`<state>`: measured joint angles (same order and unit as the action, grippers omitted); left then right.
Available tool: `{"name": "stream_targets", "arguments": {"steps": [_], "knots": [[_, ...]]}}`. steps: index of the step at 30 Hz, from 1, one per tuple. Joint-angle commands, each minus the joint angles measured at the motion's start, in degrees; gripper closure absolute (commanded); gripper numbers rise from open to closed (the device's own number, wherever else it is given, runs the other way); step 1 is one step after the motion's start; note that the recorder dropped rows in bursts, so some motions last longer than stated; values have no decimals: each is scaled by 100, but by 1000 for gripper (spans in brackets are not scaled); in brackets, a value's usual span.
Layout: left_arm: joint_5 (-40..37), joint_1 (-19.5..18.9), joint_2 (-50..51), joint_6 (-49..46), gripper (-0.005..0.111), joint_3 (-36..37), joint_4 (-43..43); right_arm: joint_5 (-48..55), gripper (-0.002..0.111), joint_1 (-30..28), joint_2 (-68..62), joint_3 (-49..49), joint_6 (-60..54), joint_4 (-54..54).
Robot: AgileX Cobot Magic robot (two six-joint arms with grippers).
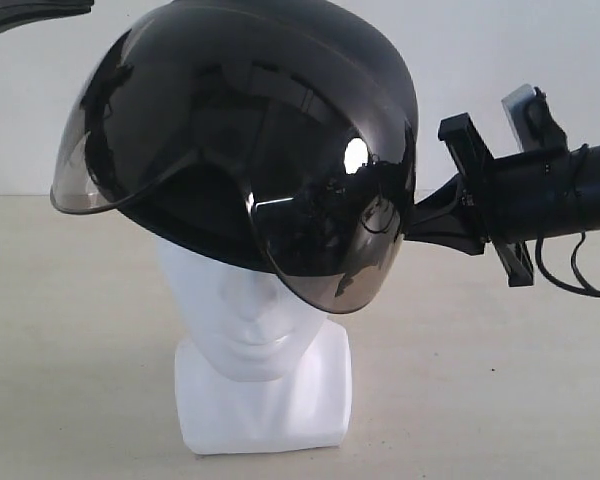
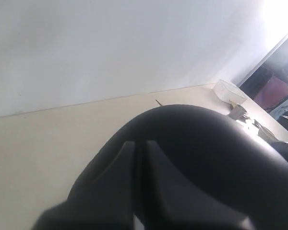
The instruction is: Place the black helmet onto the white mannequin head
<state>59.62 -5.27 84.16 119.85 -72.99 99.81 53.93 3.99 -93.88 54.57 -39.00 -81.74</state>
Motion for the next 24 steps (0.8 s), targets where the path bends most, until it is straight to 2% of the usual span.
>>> {"name": "stream_targets", "arguments": {"steps": [1,15,24], "knots": [[-103,126,263,55,102,-31,14,228,108,-4,-248,21,-427,-600],[563,200,563,55,102,-20,14,1192,108,53,-271,21,-691,-1801],[584,200,649,27,102,174,14,1396,108,53,-271,21,-712,-1820]]}}
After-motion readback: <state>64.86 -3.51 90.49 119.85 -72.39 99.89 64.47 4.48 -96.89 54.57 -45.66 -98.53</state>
